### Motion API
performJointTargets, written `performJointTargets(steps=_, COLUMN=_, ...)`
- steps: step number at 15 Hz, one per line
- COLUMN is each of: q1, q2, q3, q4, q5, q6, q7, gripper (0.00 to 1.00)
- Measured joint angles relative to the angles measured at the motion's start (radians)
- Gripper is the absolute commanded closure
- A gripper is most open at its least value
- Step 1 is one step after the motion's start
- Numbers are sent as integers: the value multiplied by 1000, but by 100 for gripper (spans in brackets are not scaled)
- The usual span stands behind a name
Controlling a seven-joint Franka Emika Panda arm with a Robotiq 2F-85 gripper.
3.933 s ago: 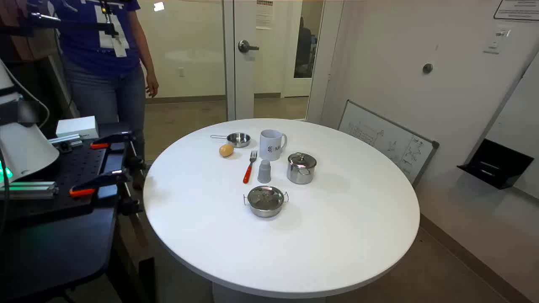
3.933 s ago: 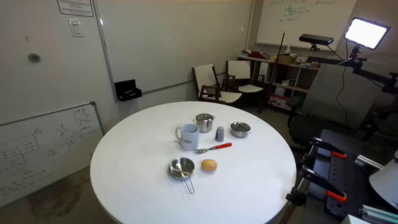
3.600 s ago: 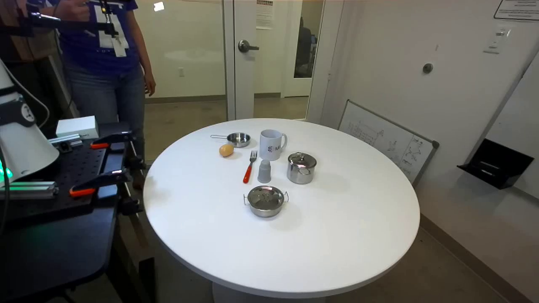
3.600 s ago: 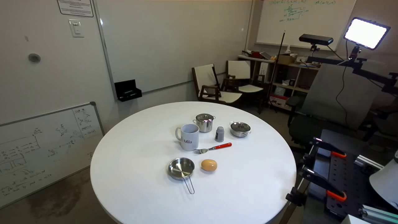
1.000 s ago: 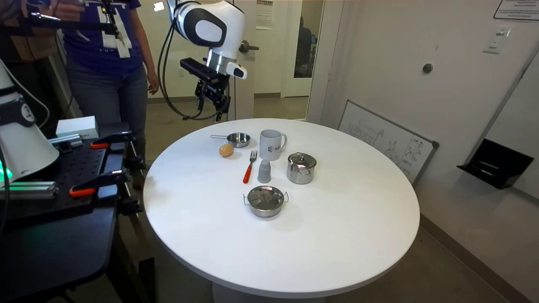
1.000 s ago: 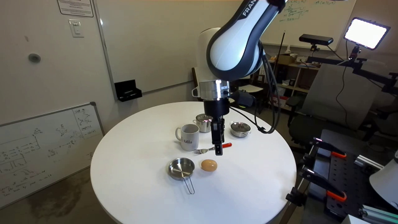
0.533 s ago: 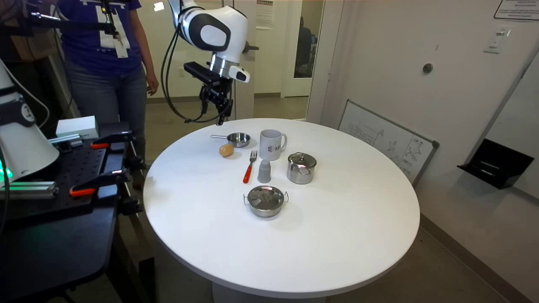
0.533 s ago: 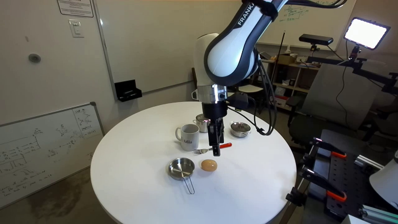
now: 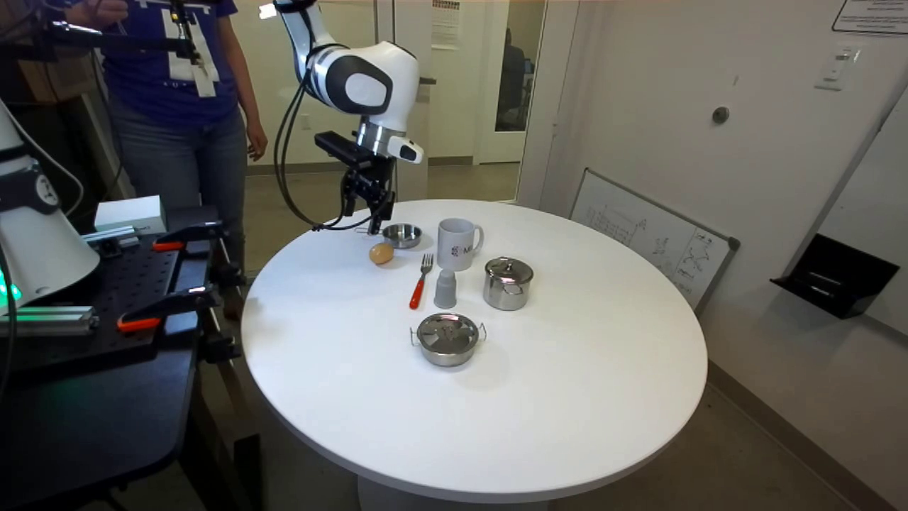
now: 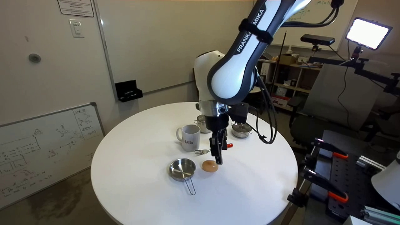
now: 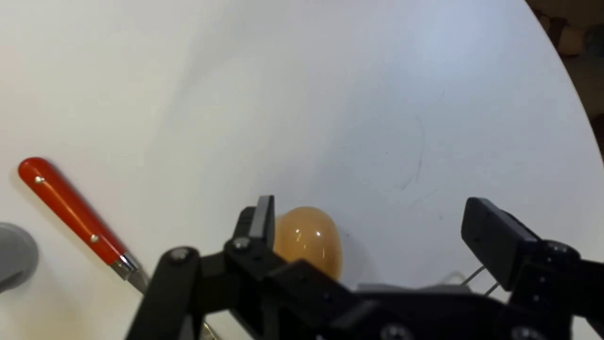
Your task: Put the egg on the silver pan
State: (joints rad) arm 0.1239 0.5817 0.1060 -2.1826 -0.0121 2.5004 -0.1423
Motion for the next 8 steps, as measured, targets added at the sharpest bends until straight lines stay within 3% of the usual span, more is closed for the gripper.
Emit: performJointTargets(steps=8, q1=6, q2=90, q3=-5, q4=86, q5=-66, q6=43, q7=-1, gripper=0)
